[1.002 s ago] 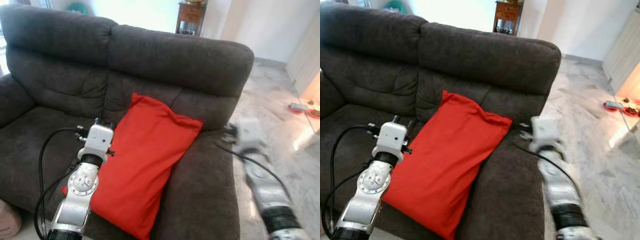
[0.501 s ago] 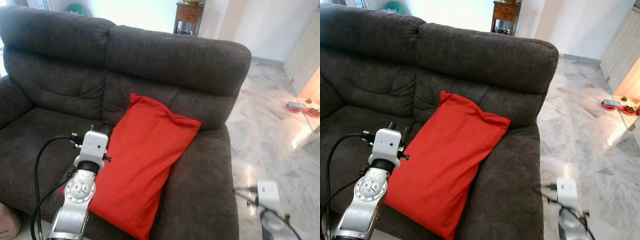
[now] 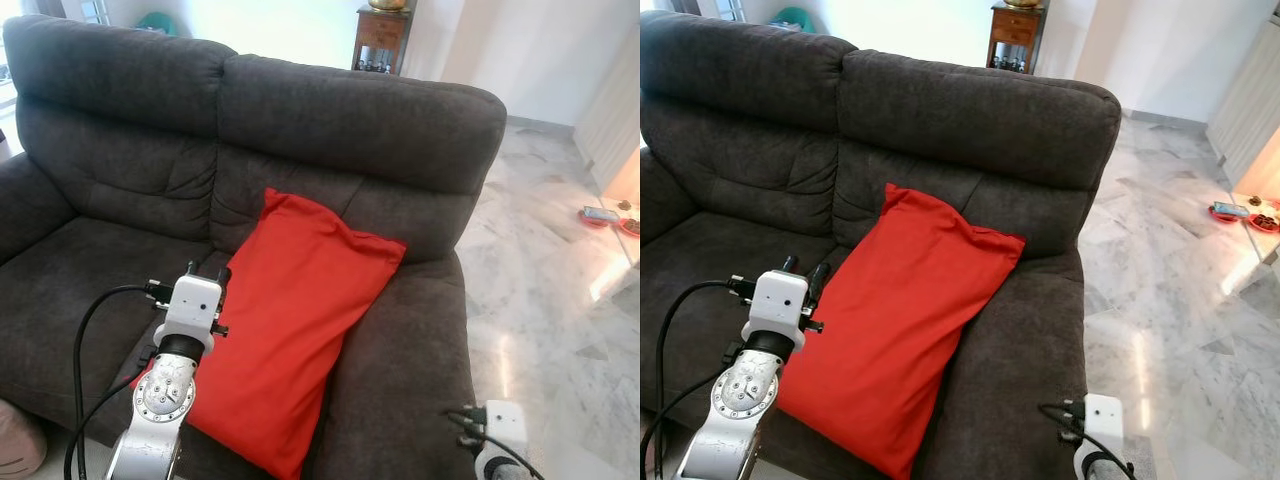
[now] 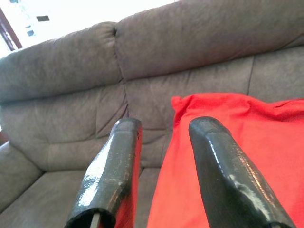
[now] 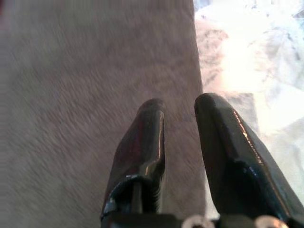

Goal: Move the pillow to the sofa from floor

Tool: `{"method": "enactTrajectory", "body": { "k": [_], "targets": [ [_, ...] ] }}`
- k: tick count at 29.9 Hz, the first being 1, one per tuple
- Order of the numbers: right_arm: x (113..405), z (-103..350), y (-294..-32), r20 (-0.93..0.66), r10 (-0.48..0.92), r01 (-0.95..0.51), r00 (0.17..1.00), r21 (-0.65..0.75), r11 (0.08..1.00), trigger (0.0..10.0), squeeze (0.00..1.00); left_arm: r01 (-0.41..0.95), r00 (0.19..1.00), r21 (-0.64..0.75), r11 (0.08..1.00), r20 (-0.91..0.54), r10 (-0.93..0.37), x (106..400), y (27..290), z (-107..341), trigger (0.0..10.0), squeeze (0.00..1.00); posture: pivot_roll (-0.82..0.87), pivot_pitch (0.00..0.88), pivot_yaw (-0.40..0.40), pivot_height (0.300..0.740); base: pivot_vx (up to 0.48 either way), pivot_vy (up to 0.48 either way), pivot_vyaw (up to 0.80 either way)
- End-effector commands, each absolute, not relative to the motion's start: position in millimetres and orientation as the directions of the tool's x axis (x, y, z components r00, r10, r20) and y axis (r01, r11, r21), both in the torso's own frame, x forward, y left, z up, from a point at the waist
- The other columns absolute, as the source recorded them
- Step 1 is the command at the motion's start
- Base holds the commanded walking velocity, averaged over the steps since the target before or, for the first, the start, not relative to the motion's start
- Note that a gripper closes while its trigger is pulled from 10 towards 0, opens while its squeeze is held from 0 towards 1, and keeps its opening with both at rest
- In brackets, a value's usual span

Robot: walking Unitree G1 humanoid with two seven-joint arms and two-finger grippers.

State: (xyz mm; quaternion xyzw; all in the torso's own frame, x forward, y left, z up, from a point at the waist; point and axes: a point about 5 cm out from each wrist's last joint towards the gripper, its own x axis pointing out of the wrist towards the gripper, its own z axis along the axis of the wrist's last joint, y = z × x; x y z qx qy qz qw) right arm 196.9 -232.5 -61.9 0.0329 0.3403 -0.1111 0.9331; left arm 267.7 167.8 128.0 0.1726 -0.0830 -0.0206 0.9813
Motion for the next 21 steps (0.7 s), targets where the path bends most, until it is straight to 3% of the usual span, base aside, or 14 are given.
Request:
{"method": "enactTrajectory", "body": {
  "k": [1,4,13,21],
  "targets": [
    [202,-58,-235,-0.618,-0.19,0.237,0.763,-0.006,0.971,10.0,0.0,0.02,0.98,0.352,0.936,0.179,-0.088,268,163,133,10.0,0.0,0.18,0.0,-0.084,0.74,0.0,0.0,0.0],
    [204,-56,-234,-0.599,-0.18,0.245,0.78,0.028,0.969,10.0,0.0,0.021,0.979,0.356,0.934,0.183,-0.092,269,163,133,10.0,0.0,0.18,0.0,-0.077,0.74,0.0,0.0,0.0],
    [174,-75,-226,-0.693,-0.154,0.248,0.704,0.037,0.968,10.0,0.0,0.037,0.976,0.372,0.928,0.188,-0.114,269,162,135,10.0,0.0,0.18,0.0,-0.067,0.74,0.0,0.0,0.0],
    [170,-78,-226,-0.706,-0.15,0.246,0.692,0.036,0.969,10.0,0.0,0.046,0.975,0.364,0.93,0.185,-0.12,268,159,134,10.0,0.0,0.17,0.0,-0.064,0.74,0.0,0.0,0.0]
  ]
}}
